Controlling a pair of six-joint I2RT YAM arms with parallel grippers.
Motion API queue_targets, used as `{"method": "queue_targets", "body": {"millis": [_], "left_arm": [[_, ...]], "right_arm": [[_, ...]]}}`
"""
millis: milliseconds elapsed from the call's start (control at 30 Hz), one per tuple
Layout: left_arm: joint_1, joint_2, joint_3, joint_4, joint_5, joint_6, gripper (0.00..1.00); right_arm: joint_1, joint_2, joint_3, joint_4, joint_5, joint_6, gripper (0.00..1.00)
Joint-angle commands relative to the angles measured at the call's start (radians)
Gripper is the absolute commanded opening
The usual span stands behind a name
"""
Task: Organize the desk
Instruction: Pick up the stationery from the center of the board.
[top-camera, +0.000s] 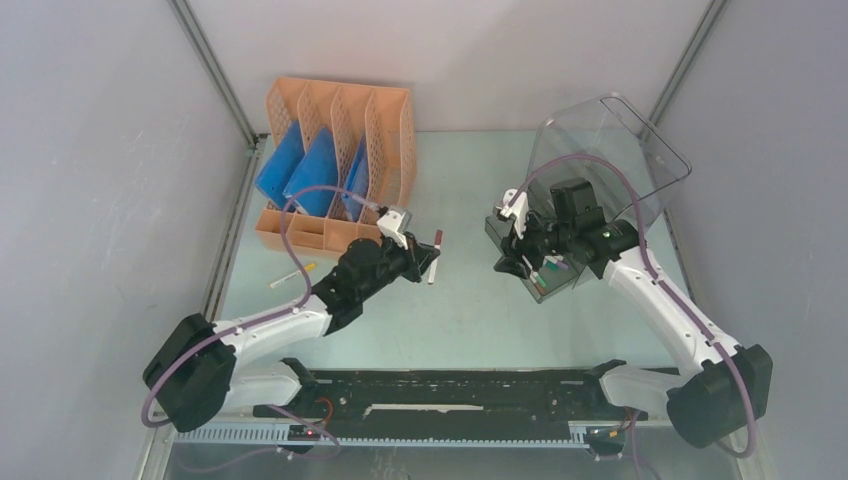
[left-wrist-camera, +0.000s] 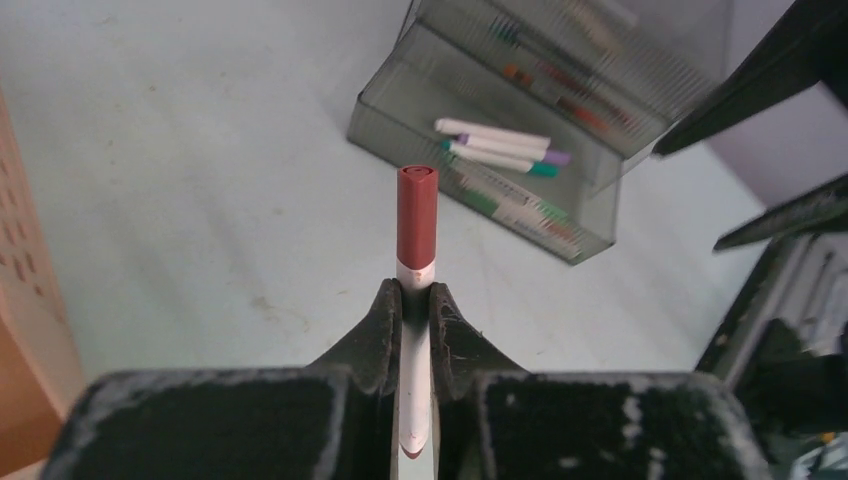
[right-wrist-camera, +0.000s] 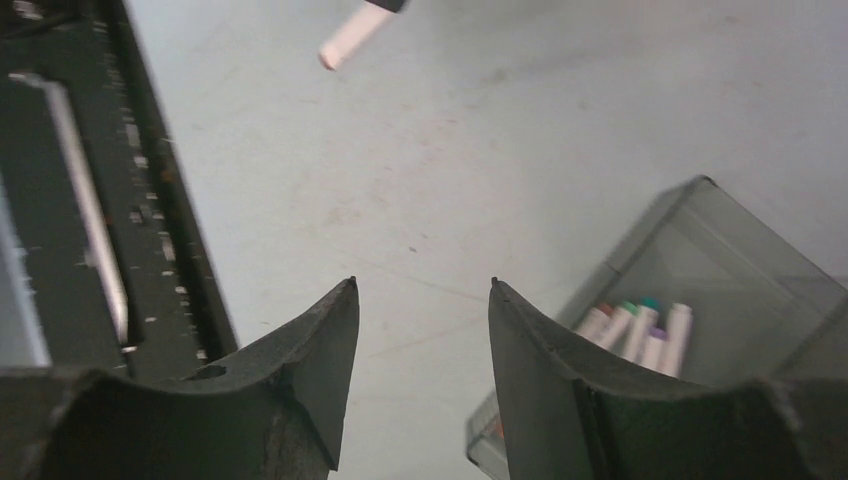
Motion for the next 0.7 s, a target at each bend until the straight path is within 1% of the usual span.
{"method": "queue_targets", "body": {"millis": [0, 67, 200, 267, 300, 400, 533, 667], "left_arm": [[0.000, -0.055, -0.060, 0.277, -0.024, -0.190, 0.00], [0.000, -0.067, -0.100, 0.379, -0.028, -0.253, 0.00], [-0.008, -0.072, -0.169, 0.544, -0.096, -0.381, 0.00], [-0.021, -0.068, -0.182, 0.583, -0.124, -0.419, 0.00], [-0.031, -0.064, -0.184, 0.593, -0.138, -0.429, 0.00], [-0.068, -0.050, -0.180, 0.614, -0.183, -0.446, 0.00], [-0.102, -0.020, -0.171, 0.661, -0.226, -0.475, 0.00], [-0.131, 0.033, -0.153, 0.705, -0.234, -0.505, 0.00]], "right_arm": [[0.014, 0.000, 0.045, -0.019, -0.209, 0.059, 0.59], [0.014, 0.014, 0.053, -0.027, -0.276, 0.073, 0.60], [0.016, 0.041, 0.065, -0.018, -0.364, 0.124, 0.62], [0.015, 0.058, 0.063, 0.026, -0.365, 0.203, 0.62], [0.013, 0.069, 0.059, 0.081, -0.353, 0.303, 0.62], [0.013, 0.109, 0.059, 0.140, -0.382, 0.425, 0.63], [0.023, 0.136, 0.044, 0.197, -0.418, 0.507, 0.63], [0.032, 0.133, 0.037, 0.212, -0.397, 0.521, 0.63]]}}
